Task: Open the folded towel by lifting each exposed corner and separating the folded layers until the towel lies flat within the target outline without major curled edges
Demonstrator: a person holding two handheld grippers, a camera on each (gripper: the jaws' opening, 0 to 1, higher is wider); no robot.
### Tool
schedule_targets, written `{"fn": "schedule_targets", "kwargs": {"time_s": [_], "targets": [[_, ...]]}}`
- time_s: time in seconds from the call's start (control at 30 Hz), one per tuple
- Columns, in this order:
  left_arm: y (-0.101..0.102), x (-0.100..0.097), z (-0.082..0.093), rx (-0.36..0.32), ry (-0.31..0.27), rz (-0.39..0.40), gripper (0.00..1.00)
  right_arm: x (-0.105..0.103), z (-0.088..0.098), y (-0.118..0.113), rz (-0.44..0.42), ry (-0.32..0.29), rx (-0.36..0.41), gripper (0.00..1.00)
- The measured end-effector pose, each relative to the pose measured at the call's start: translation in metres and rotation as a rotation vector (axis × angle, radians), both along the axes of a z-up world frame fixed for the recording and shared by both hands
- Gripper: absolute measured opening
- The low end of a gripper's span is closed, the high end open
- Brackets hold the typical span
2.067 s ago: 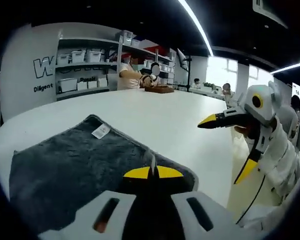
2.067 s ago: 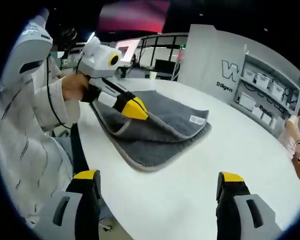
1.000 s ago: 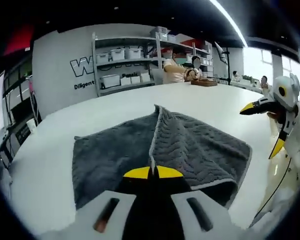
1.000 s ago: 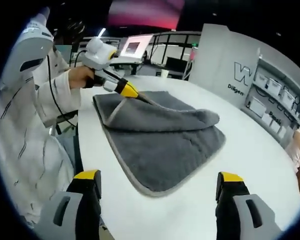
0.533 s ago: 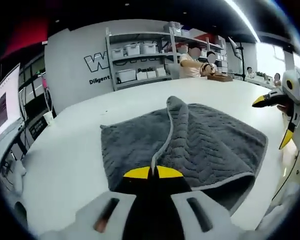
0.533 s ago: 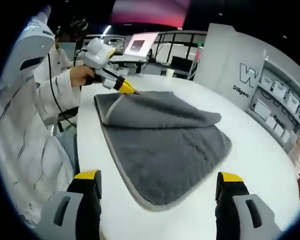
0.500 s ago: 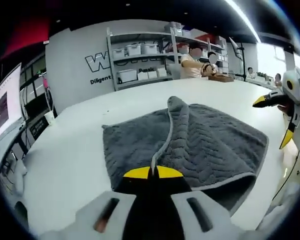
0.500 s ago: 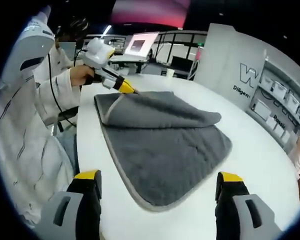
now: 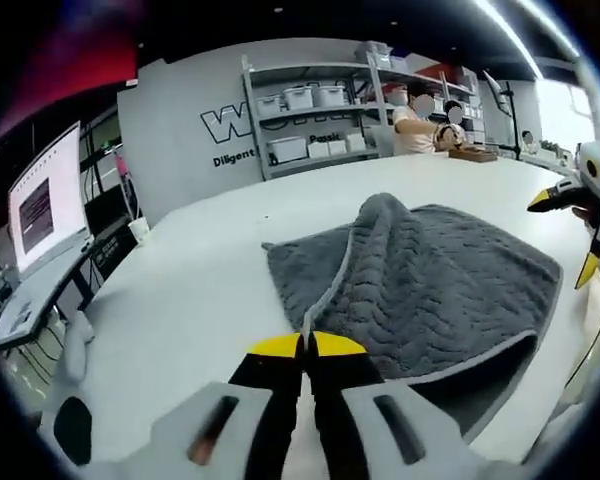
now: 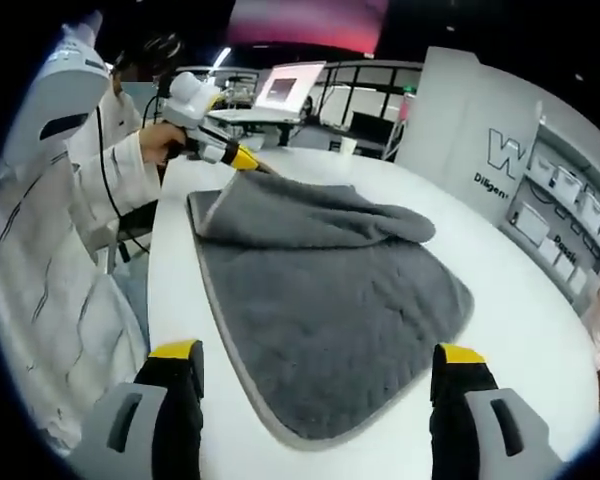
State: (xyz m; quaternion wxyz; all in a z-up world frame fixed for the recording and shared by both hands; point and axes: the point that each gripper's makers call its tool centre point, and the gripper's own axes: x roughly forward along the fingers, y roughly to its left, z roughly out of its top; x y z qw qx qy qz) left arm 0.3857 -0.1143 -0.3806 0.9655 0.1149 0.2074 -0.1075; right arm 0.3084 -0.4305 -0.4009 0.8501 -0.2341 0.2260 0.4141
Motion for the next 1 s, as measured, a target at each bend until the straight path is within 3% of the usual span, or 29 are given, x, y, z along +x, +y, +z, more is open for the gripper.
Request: {"fn": "schedule_targets", "kwargs": {"time_s": [0.37, 1.0], "targets": [[0.046, -0.009, -0.001, 0.028, -0.002, 0.096, 0.02, 0.004, -0.001, 0.010, 0.020, 0.005, -0.010, 0.93], [0.094, -0.023, -0.010, 0.035, 0.016, 0.198, 0.02, 0.007, -0.004, 0.022, 0.039, 0.013, -0.020, 0.92]]}}
